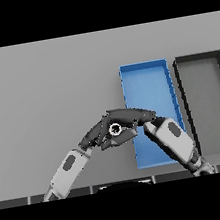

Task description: Pick up the blue pipe and place it into the blue bin.

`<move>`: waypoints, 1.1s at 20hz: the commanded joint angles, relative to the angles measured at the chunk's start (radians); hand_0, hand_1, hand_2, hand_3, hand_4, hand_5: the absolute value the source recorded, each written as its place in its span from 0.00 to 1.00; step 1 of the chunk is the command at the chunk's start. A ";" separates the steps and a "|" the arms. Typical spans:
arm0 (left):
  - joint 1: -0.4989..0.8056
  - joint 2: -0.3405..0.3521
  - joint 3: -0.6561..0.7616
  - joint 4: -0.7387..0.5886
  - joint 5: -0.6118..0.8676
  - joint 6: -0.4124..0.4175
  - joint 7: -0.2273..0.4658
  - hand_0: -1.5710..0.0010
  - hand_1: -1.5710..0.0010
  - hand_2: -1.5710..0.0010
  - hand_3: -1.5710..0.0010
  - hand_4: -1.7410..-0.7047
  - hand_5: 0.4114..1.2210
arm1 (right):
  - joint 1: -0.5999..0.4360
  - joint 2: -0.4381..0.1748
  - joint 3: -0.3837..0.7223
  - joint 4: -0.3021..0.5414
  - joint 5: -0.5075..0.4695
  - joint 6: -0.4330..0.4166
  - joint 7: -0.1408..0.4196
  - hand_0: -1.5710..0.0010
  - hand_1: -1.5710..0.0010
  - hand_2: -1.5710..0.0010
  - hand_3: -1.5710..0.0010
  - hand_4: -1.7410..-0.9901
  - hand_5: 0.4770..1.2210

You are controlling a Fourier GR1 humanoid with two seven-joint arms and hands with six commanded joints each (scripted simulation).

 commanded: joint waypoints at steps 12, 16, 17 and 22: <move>-0.001 0.012 0.015 0.030 -0.067 -0.030 0.040 0.94 0.95 0.95 0.95 0.84 0.35 | 0.036 0.095 -0.067 -0.027 0.085 0.047 0.061 0.00 0.00 0.00 0.00 0.34 1.00; 0.016 0.002 0.020 0.037 -0.044 -0.019 0.113 0.98 0.98 0.98 0.98 0.82 0.26 | 0.025 0.132 -0.092 -0.010 0.040 0.047 0.111 0.00 0.00 0.00 0.00 0.34 1.00; 0.015 -0.004 0.016 0.037 -0.043 -0.017 0.132 0.98 0.98 0.98 0.98 0.81 0.24 | 0.011 0.140 -0.110 -0.007 -0.011 0.026 0.168 0.00 0.00 0.00 0.00 0.34 1.00; 0.047 0.002 0.002 0.008 -0.041 -0.018 0.151 0.99 0.99 0.99 0.99 0.79 0.13 | -0.119 0.038 -0.122 -0.012 -0.346 -0.203 0.254 0.00 0.00 0.00 0.00 0.33 1.00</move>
